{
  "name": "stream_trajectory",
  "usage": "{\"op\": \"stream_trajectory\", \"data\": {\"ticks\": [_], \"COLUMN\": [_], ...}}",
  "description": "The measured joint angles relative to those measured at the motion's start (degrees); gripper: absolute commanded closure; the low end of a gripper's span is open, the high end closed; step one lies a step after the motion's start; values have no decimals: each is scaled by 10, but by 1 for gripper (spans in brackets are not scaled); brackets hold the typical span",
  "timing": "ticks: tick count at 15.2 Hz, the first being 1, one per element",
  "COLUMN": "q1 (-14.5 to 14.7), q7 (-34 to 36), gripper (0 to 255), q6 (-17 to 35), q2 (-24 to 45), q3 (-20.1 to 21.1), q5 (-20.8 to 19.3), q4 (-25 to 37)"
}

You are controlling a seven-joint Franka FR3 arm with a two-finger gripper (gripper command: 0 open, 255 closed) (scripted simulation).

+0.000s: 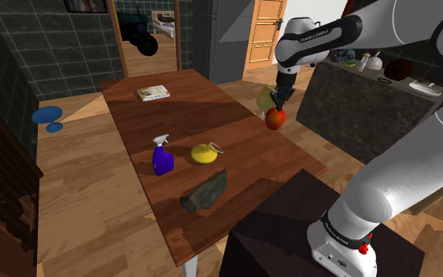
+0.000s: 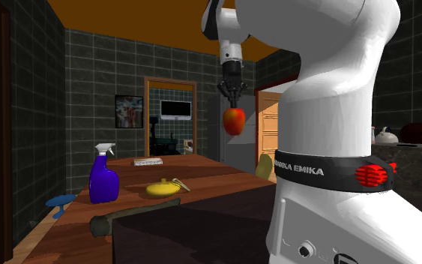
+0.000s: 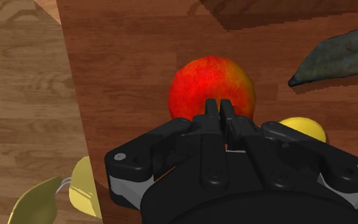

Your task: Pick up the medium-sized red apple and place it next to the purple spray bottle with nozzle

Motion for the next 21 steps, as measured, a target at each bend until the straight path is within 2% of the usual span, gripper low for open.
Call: {"op": "stream_trajectory", "data": {"ticks": [7, 12, 21], "q1": [3, 32, 87], "q7": [5, 68, 177], "gripper": [255, 255, 255], "q6": [-50, -55, -70], "q2": [-15, -12, 45], "q3": [7, 46, 114], "q5": [0, 12, 38], "q4": [35, 38, 103]}}
